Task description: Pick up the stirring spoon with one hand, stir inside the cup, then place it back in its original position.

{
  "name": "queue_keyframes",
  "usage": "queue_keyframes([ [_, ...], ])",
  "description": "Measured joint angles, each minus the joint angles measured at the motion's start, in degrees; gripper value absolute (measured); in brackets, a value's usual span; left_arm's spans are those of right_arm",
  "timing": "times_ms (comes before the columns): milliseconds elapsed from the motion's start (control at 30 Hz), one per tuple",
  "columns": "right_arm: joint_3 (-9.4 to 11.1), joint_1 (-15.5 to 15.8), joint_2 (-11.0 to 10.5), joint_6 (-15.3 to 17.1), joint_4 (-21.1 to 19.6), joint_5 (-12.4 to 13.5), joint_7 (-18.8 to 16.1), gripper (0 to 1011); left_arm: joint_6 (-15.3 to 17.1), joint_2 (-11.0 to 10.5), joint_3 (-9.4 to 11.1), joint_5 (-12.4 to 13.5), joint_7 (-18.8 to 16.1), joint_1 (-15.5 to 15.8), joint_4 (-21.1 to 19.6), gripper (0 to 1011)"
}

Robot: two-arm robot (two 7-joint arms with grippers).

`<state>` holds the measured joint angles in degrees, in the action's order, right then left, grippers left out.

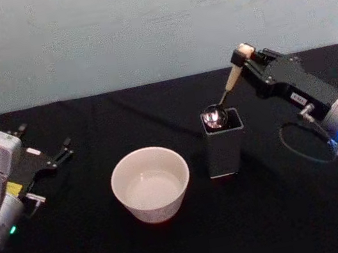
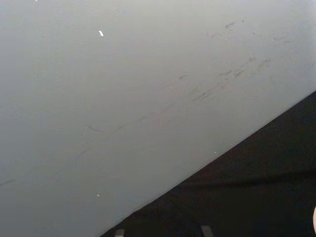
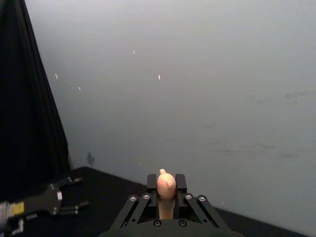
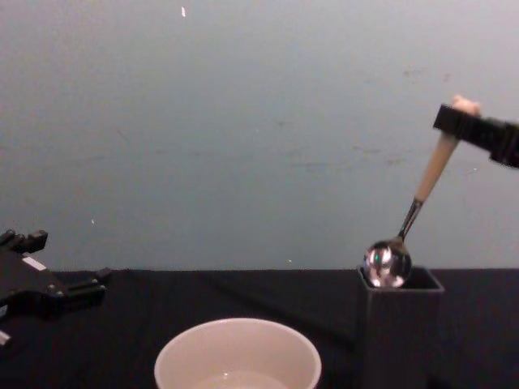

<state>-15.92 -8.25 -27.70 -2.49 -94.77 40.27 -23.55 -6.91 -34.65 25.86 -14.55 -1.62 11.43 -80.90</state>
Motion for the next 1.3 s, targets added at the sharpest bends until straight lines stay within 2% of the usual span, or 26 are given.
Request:
queue_keyframes([
  [233, -1.1, -0.8, 0.9, 0.1, 3.0, -1.7, -0.1, 216, 0.0, 0.0, 0.0, 0.0, 0.0, 0.0, 0.0, 1001],
  [667, -2.9, -2.5, 2.2, 2.9, 8.0, -3.2, -0.2, 216, 0.0, 0.0, 0.0, 0.0, 0.0, 0.0, 0.0, 1001],
  [1300, -3.5, -3.6, 3.4, 4.0, 11.9, -5.0, 0.0, 216, 0.0, 0.0, 0.0, 0.0, 0.0, 0.0, 0.0, 1002],
])
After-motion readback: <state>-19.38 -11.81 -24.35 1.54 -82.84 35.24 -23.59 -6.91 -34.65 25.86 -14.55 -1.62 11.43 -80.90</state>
